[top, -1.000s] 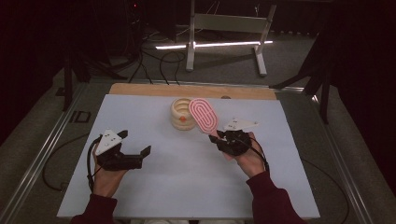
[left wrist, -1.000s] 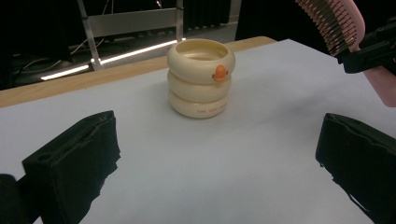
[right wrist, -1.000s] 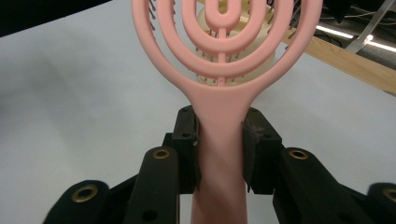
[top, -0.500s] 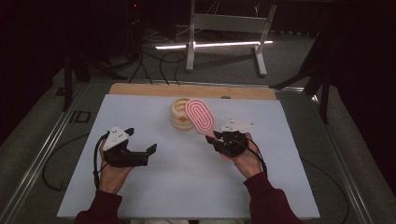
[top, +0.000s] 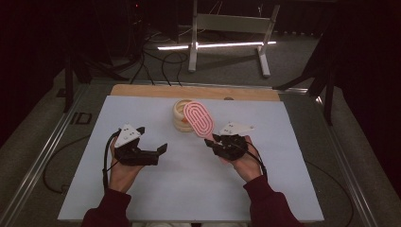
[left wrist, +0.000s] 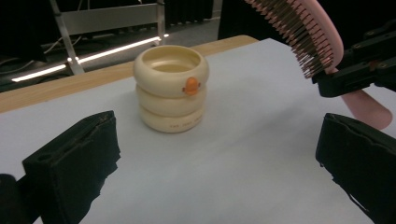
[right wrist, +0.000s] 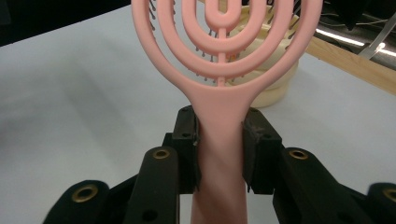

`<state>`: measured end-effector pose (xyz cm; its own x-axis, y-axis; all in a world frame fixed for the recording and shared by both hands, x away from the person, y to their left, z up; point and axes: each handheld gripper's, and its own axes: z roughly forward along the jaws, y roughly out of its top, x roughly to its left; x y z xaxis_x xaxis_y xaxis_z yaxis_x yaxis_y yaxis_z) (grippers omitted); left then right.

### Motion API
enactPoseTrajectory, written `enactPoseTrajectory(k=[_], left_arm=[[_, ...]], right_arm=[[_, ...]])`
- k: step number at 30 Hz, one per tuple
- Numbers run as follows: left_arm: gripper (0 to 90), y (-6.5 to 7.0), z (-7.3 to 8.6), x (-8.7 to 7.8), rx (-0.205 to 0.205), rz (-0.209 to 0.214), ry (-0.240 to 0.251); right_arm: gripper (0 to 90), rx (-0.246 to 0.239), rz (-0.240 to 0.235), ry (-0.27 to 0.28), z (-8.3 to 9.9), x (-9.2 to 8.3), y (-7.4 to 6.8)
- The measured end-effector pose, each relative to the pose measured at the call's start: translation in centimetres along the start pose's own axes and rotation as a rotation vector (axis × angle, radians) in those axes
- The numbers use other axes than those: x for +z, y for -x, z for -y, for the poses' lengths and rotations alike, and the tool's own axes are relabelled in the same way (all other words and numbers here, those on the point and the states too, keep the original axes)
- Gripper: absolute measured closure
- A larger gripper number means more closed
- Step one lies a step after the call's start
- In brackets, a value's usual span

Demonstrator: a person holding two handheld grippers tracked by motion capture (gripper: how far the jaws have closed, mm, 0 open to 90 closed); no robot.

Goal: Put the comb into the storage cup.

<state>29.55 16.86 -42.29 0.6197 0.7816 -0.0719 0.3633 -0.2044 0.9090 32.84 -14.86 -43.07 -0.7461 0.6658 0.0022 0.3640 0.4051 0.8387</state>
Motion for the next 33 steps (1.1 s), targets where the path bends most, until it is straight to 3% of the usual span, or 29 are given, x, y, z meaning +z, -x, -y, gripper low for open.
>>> enactPoseTrajectory(k=[33], left_arm=[[0.4,1.8,-2.4,2.7,-0.002,0.083,0.000]], right_arm=[[69.7,-0.004,-0.018,0.013,-0.2,1.2,-1.4]])
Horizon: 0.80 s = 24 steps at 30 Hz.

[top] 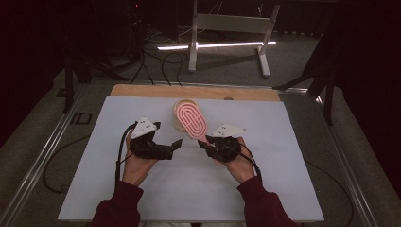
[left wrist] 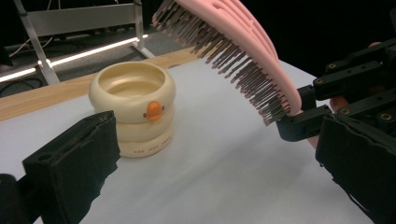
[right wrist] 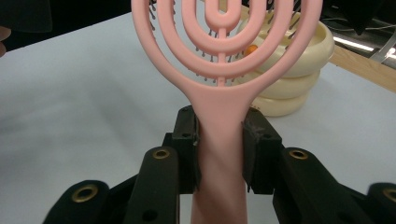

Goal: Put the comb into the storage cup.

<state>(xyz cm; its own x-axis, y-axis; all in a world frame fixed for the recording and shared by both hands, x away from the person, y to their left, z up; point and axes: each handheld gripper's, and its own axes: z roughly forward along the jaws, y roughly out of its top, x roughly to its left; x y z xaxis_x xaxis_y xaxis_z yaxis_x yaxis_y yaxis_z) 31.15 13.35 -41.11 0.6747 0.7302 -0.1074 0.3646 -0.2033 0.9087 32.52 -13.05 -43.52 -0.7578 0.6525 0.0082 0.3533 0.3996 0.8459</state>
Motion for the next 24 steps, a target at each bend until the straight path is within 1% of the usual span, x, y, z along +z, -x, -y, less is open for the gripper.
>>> enactPoseTrajectory(k=[2,6,7,10,11,12,17,19,22,24], left_arm=[[0.4,0.0,-0.1,0.1,0.002,0.002,-0.003],[0.4,0.1,-0.3,0.3,-0.005,0.010,-0.001],[0.4,0.2,-0.4,0.4,-0.008,0.012,-0.001],[0.4,0.3,-0.5,0.6,-0.004,0.017,-0.008],[0.4,0.3,-0.6,0.7,-0.004,0.018,-0.009],[0.4,0.4,-0.7,0.7,-0.003,0.019,-0.010],[0.4,0.7,-0.9,1.1,-0.007,0.036,-0.005],[0.3,0.7,-0.9,1.1,-0.011,0.040,-0.006],[0.3,0.7,-0.9,1.4,-0.029,0.056,-0.006],[0.3,0.8,-0.9,1.6,-0.041,0.061,-0.008]], right_arm=[[69.7,-0.003,-0.003,0.003,0.0,0.1,0.0],[69.7,0.002,-0.006,0.005,-0.1,0.2,-0.2],[69.7,-0.004,-0.009,0.003,-0.1,0.2,-0.3],[69.7,-0.001,-0.010,0.003,-0.2,0.3,-0.4],[69.7,-0.009,-0.012,0.003,-0.2,0.3,-0.4],[69.7,-0.001,-0.011,0.007,-0.2,0.3,-0.5],[69.7,-0.004,-0.018,0.012,-0.3,0.4,-0.7],[69.7,-0.006,-0.018,0.012,-0.3,0.4,-0.7],[69.7,-0.003,-0.018,0.017,-0.3,0.5,-0.9],[69.7,-0.011,-0.019,0.020,-0.4,0.5,-0.9]])
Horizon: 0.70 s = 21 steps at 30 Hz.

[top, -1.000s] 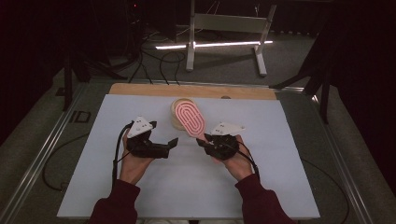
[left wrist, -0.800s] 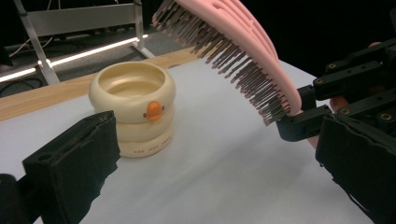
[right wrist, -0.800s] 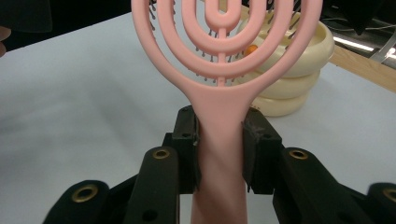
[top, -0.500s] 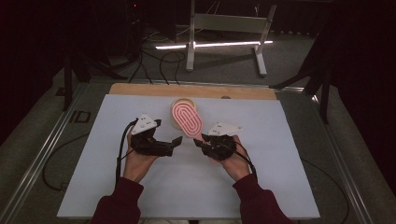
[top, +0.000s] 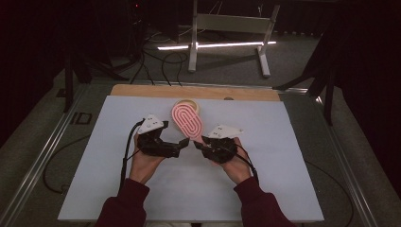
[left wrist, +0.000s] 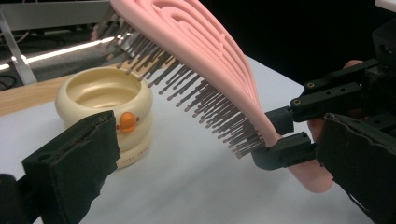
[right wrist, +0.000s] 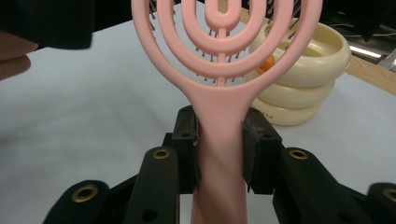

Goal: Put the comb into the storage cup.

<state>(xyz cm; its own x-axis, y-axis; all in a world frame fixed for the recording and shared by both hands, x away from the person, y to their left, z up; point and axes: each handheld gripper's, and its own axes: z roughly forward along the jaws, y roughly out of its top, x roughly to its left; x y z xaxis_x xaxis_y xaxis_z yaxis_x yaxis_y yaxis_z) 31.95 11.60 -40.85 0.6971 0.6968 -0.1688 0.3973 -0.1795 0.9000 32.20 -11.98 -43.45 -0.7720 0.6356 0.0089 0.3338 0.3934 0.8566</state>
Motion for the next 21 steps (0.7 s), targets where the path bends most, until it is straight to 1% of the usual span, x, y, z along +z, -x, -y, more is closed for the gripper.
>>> enactPoseTrajectory(k=[4,5,9,11,12,14,17,18,19,20,21], left_arm=[[0.3,0.1,-0.1,0.3,-0.013,0.009,-0.009],[0.3,0.1,-0.1,0.4,-0.019,0.008,-0.006],[0.5,0.1,-0.3,0.7,-0.046,0.014,-0.006],[2.0,0.1,-0.3,0.8,-0.048,0.008,-0.006],[2.9,0.1,-0.3,0.9,-0.057,0.003,-0.003],[5.7,0.1,-0.3,1.1,-0.076,0.011,0.001],[10.8,0.2,-0.3,1.3,-0.082,0.011,0.002],[10.8,0.2,-0.3,1.3,-0.082,0.011,0.002],[10.8,0.2,-0.4,1.5,-0.098,0.026,0.001],[17.4,0.1,-0.4,1.5,-0.102,0.037,0.003],[20.4,0.1,-0.3,1.6,-0.108,0.043,0.004]], right_arm=[[69.7,0.000,-0.009,0.008,-0.1,0.0,-0.3],[69.7,-0.007,-0.010,0.006,-0.1,0.1,-0.3],[69.7,-0.011,-0.014,0.008,-0.1,0.1,-0.5],[69.7,-0.015,-0.014,0.012,-0.1,0.1,-0.5],[69.7,-0.015,-0.015,0.013,-0.2,0.1,-0.6],[69.7,-0.015,-0.019,0.017,-0.2,0.1,-0.7],[69.7,-0.014,-0.020,0.019,-0.3,0.1,-0.8],[69.7,-0.016,-0.022,0.020,-0.3,0.1,-0.8],[69.7,-0.016,-0.022,0.020,-0.3,0.1,-0.8],[69.7,-0.028,-0.025,0.021,-0.3,0.0,-0.9],[69.7,-0.024,-0.026,0.021,-0.4,0.0,-1.0]])
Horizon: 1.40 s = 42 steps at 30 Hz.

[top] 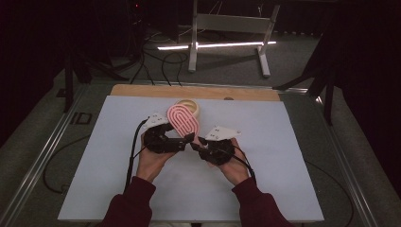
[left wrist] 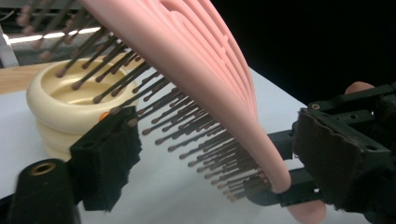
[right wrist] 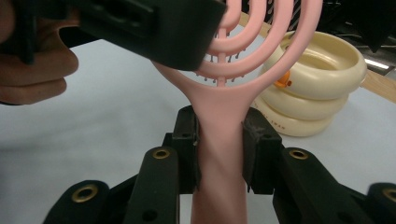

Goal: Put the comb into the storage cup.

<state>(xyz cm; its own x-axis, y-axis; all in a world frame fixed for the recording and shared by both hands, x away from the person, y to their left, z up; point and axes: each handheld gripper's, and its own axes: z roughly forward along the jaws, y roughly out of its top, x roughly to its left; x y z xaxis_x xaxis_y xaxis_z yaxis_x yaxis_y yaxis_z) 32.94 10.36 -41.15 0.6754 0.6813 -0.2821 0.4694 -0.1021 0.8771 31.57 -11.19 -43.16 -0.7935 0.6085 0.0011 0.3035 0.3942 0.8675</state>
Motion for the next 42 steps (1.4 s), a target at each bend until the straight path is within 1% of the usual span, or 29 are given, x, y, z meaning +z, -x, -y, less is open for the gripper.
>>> enactPoseTrajectory(k=[1,2,3,4,5,8,10,12,15,20,22,28,34,36,38,40,42], left_arm=[[22.9,0.0,0.0,0.0,0.000,0.000,0.000],[22.9,0.0,0.0,0.0,0.000,0.000,0.000],[22.9,-0.1,0.0,0.2,-0.016,0.028,0.001],[29.4,-0.1,0.0,0.2,-0.019,0.036,0.000],[32.0,-0.1,0.0,0.2,-0.023,0.043,0.001],[39.6,-0.2,0.0,0.3,-0.037,0.066,0.002],[43.9,-0.2,0.0,0.3,-0.044,0.071,0.002],[49.1,-0.3,0.0,0.3,-0.050,0.067,-0.002],[53.5,-0.5,0.1,0.3,-0.062,0.076,0.002],[57.8,-0.4,0.0,0.3,-0.072,0.091,-0.009],[59.8,-0.3,0.0,0.4,-0.073,0.087,-0.021],[64.0,0.2,-0.1,0.4,-0.060,0.092,-0.013],[64.9,0.4,-0.3,0.4,-0.047,0.089,-0.006],[64.9,0.5,-0.3,0.3,-0.043,0.084,0.000],[65.0,0.6,-0.4,0.3,-0.037,0.078,0.007],[65.1,0.6,-0.4,0.2,-0.038,0.071,0.015],[65.1,0.5,-0.5,0.1,-0.040,0.064,0.017]], right_arm=[[69.7,0.000,0.000,0.000,0.0,0.0,0.0],[69.7,-0.008,-0.002,0.002,0.0,0.0,0.0],[69.7,-0.008,-0.002,0.002,0.0,0.0,0.0],[69.7,-0.006,-0.004,0.006,-0.1,0.0,-0.1],[69.7,-0.003,-0.006,0.006,-0.1,0.1,-0.2],[69.7,-0.020,-0.012,0.005,-0.1,0.1,-0.3],[69.7,-0.030,-0.014,0.007,-0.1,0.2,-0.4],[69.7,-0.027,-0.015,0.009,-0.1,0.1,-0.4],[69.7,-0.023,-0.014,0.007,-0.1,0.1,-0.4],[69.8,-0.031,-0.011,0.003,0.0,0.2,-0.4],[69.9,-0.039,-0.011,-0.005,0.0,0.3,-0.3],[69.9,-0.032,-0.009,-0.007,0.1,0.6,-0.2],[69.8,-0.028,-0.011,0.003,0.0,0.5,-0.1],[69.5,-0.035,-0.007,0.007,0.0,0.5,0.0],[68.6,-0.030,-0.005,0.011,0.0,0.5,0.0],[65.2,-0.029,0.005,0.014,0.0,0.4,0.0],[62.3,-0.025,0.003,0.015,0.0,0.4,0.1]])
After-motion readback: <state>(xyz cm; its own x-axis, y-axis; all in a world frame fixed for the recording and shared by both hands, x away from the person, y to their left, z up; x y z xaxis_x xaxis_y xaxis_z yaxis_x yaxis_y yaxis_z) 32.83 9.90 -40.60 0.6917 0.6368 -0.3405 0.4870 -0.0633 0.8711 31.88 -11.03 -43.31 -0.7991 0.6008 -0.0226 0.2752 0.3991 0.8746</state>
